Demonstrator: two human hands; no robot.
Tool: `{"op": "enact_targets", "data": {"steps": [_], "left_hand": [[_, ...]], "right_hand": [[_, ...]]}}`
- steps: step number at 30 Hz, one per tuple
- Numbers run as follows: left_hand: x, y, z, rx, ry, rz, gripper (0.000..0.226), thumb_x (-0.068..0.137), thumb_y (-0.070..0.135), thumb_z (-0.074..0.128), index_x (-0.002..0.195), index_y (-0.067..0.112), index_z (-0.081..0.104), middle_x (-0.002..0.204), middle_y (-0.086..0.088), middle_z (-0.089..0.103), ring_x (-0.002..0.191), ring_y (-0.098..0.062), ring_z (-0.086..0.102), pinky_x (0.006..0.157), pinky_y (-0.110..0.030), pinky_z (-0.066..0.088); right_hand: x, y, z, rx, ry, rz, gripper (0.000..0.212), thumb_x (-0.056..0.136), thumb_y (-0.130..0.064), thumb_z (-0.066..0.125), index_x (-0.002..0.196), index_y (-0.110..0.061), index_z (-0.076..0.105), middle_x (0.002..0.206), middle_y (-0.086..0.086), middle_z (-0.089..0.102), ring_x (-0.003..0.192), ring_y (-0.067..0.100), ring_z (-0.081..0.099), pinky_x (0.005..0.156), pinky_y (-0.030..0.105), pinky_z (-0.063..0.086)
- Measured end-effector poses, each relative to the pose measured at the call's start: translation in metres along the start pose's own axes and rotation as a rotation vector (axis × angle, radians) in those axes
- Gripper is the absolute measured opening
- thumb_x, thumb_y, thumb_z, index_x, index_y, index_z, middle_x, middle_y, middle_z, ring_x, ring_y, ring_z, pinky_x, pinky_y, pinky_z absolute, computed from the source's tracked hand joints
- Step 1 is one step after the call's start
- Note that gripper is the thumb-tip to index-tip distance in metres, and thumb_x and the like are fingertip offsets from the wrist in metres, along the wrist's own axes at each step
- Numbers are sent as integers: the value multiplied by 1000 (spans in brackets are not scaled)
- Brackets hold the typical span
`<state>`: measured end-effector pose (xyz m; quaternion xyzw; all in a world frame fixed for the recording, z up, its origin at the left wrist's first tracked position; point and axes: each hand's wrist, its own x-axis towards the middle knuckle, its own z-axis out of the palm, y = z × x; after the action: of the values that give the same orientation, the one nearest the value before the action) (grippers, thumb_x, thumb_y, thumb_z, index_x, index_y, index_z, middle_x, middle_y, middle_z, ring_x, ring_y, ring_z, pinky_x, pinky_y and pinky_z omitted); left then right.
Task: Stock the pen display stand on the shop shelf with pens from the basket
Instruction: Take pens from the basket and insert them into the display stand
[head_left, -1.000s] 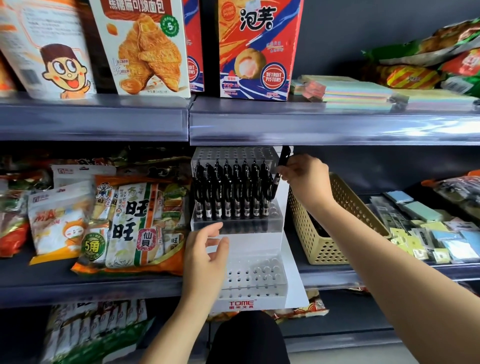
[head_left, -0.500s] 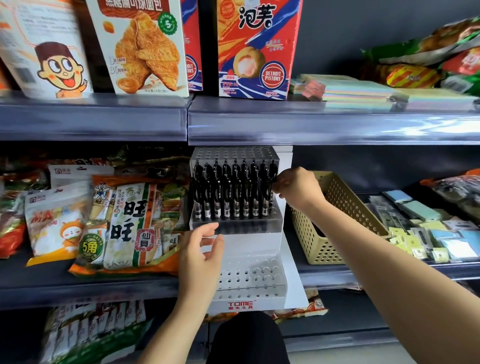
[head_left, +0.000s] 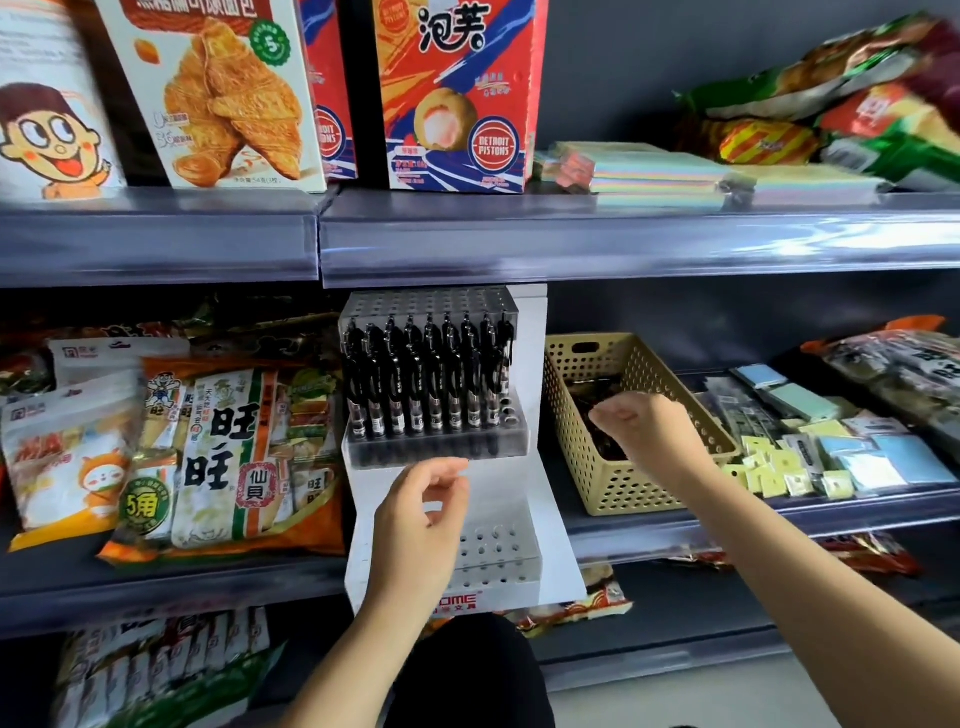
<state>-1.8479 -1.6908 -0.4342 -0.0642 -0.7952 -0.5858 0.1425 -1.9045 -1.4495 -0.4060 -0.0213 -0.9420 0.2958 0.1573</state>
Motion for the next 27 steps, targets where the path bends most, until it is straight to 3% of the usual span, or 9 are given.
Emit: {"op": "enact_targets", "data": {"steps": [3, 5, 8, 10, 13, 18, 22, 25, 27], "left_hand": [[-4, 5, 16, 2, -67, 16, 16, 90, 13, 59, 96, 27, 63, 93, 11, 63, 87, 8, 55, 66, -6, 44], [-5, 8, 25, 13, -100, 32, 15, 90, 11, 59, 98, 23, 65, 92, 12, 64, 87, 8, 56, 66, -6, 44], [-8, 12, 41, 13, -150, 30, 16, 90, 12, 59, 97, 25, 64, 91, 13, 64, 86, 7, 56, 67, -5, 43], [-10, 13, 49, 16, -186, 27, 18, 90, 13, 60, 95, 30, 62, 91, 13, 64, 87, 6, 56, 68, -6, 43], [-12, 12, 60, 15, -234, 13, 19, 91, 15, 59, 95, 34, 62, 91, 14, 63, 86, 5, 57, 68, -8, 45], [-12, 14, 70, 4, -330, -15, 18, 91, 20, 58, 98, 37, 62, 93, 15, 64, 87, 2, 58, 73, -18, 52], [-9, 17, 81, 16, -381, -34, 18, 92, 29, 55, 109, 35, 59, 105, 18, 63, 97, 0, 60, 79, -10, 48], [-6, 16, 96, -37, -386, -111, 34, 93, 31, 53, 127, 25, 54, 125, 14, 58, 109, 4, 55, 90, -10, 45], [-5, 19, 106, -16, -391, -157, 45, 94, 34, 50, 136, 16, 47, 131, 10, 53, 113, 3, 50, 86, -4, 40]], "right_hand": [[-21, 37, -12, -97, -73, 42, 33, 92, -39, 52, 105, -13, 68, 97, 0, 71, 63, -4, 58, 58, 18, 51], [-26, 55, -12, -169, -153, 59, 37, 90, -43, 54, 110, -14, 66, 97, 2, 71, 53, -4, 53, 50, 12, 41], [-28, 71, -12, -291, -167, 38, 48, 88, -39, 60, 130, -17, 53, 125, 2, 60, 94, 13, 63, 81, 26, 51], [-28, 70, -8, -376, -177, -19, 43, 90, -28, 60, 132, -19, 51, 129, 1, 57, 108, 18, 58, 92, 31, 47], [-26, 69, -4, -497, -151, -81, 36, 90, -9, 52, 124, -20, 57, 117, 1, 64, 100, 20, 60, 85, 32, 50], [-18, 71, -9, -493, -129, -88, 52, 79, 7, 43, 121, -19, 61, 104, 4, 69, 86, 22, 65, 73, 35, 55], [-19, 69, -18, -482, 26, -196, 54, 69, 13, 47, 106, -20, 70, 93, 1, 71, 79, 25, 65, 63, 36, 55], [-37, 64, -26, -501, 86, -255, 50, 60, 14, 53, 89, -20, 74, 76, -1, 70, 65, 23, 64, 51, 30, 52], [-56, 65, -29, -503, 63, -298, 45, 56, 13, 58, 82, -21, 73, 69, -4, 68, 60, 20, 63, 46, 27, 49]]}}
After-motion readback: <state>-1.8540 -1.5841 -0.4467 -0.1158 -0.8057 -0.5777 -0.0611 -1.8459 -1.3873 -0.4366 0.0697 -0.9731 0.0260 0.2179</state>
